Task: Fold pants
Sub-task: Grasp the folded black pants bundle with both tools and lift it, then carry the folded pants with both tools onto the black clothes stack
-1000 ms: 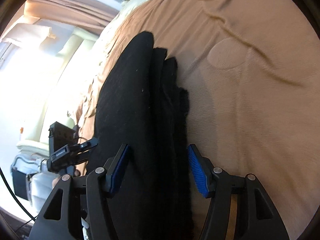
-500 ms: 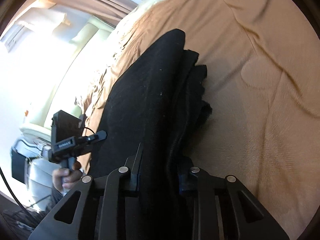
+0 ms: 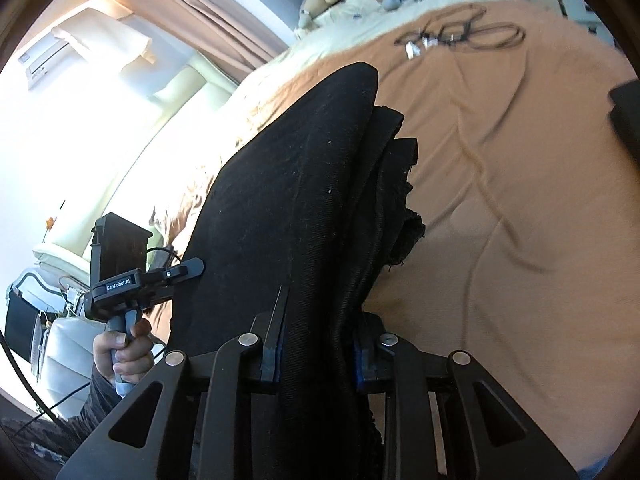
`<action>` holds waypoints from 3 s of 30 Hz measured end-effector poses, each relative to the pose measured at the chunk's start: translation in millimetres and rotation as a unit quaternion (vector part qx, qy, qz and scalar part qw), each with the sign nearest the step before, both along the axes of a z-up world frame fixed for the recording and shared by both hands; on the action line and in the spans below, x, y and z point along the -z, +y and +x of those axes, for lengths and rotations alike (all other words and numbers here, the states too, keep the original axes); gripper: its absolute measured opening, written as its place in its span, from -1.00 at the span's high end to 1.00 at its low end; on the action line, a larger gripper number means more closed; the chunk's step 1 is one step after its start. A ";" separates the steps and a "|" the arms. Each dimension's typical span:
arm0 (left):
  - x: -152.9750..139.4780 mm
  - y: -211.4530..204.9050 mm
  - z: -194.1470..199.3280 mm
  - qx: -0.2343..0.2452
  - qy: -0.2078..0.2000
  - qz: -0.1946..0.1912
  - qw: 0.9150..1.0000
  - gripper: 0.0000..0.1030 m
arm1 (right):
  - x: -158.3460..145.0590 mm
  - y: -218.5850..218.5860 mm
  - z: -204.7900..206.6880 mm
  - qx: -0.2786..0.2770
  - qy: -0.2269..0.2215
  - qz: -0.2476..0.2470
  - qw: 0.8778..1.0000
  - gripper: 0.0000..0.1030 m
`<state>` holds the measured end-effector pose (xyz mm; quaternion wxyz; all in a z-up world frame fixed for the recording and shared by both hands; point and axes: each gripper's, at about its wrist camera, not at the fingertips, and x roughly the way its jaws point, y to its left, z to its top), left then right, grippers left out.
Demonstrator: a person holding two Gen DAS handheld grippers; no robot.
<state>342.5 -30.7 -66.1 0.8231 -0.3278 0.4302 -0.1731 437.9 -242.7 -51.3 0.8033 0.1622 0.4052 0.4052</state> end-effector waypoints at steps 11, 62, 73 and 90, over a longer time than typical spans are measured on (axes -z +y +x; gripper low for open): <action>-54.5 -110.1 54.6 0.077 -0.046 0.010 0.996 0.38 | -60.2 -106.6 -22.7 0.055 -0.065 -0.024 0.996 0.58; 47.4 -392.1 213.1 0.216 0.021 0.041 0.975 0.01 | -119.3 -182.8 -47.4 0.302 -0.043 -0.247 0.920 0.33; 47.1 -377.0 233.4 0.167 0.006 0.042 0.985 -0.03 | -128.1 -125.3 -78.7 0.277 -0.069 -0.219 0.933 0.43; 59.6 -368.6 244.9 0.147 0.003 0.042 0.988 -0.07 | -132.8 -97.0 42.0 0.286 0.027 -0.297 0.911 0.63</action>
